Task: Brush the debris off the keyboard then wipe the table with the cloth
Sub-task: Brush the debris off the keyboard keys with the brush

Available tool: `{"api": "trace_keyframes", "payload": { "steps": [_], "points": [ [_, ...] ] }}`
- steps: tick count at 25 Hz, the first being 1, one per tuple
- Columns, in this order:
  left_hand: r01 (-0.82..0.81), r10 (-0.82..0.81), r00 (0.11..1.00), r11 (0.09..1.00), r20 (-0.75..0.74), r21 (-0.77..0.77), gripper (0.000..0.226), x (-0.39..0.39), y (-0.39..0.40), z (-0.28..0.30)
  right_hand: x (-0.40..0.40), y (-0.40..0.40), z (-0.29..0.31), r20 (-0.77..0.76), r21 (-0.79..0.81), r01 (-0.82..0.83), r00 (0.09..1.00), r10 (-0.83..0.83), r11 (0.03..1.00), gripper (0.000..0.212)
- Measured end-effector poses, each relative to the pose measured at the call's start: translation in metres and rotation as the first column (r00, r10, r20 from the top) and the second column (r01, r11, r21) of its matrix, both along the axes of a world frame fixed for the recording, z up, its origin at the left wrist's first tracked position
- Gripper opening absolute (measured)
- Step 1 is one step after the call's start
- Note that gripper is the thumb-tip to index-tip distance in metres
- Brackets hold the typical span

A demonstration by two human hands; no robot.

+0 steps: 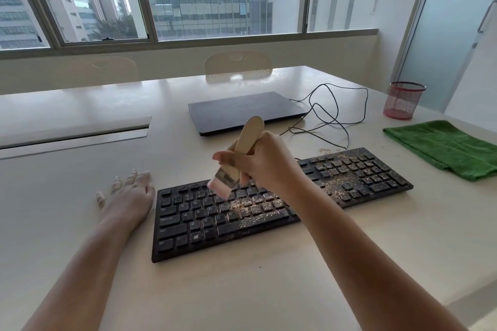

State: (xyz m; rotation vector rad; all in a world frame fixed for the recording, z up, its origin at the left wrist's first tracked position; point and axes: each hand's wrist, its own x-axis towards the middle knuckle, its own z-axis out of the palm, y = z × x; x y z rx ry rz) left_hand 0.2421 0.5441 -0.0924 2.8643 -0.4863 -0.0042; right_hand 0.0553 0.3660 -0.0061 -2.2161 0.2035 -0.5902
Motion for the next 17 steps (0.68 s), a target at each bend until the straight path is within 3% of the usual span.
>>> {"api": "trace_keyframes", "payload": {
  "steps": [2,5,8,11,14,15,17],
  "points": [
    [-0.002,0.002,1.0,1.0,-0.001,-0.004,0.047,0.0,0.0,0.0,0.001,0.019,-0.003,-0.021,0.133,-0.113,0.993,0.117,0.985,0.029],
    [0.002,-0.002,1.0,1.0,0.004,-0.016,0.047,-0.002,0.0,0.001,0.0,0.052,-0.016,-0.085,0.15,-0.197,0.974,0.211,0.969,0.03],
    [0.003,-0.003,1.0,1.0,0.006,-0.019,0.047,-0.002,0.001,0.0,0.0,0.059,-0.019,-0.082,0.086,-0.109,0.99,0.116,0.99,0.035],
    [-0.001,0.001,1.0,1.0,0.004,-0.015,0.047,0.0,0.0,0.0,0.0,0.049,-0.013,-0.218,-0.186,0.002,0.975,-0.044,0.983,0.037],
    [0.001,-0.001,1.0,1.0,0.002,-0.009,0.047,-0.001,-0.001,0.0,-0.003,0.027,-0.003,-0.202,-0.364,0.211,0.933,-0.298,0.907,0.037],
    [-0.003,0.003,1.0,1.0,0.001,-0.008,0.047,-0.001,0.0,0.0,-0.004,0.023,-0.002,-0.165,-0.366,0.26,0.927,-0.337,0.893,0.037],
    [-0.003,0.003,1.0,1.0,0.002,-0.003,0.048,0.0,0.0,-0.001,-0.003,0.027,-0.003,-0.118,-0.27,0.22,0.959,-0.259,0.937,0.038]
  ]
}}
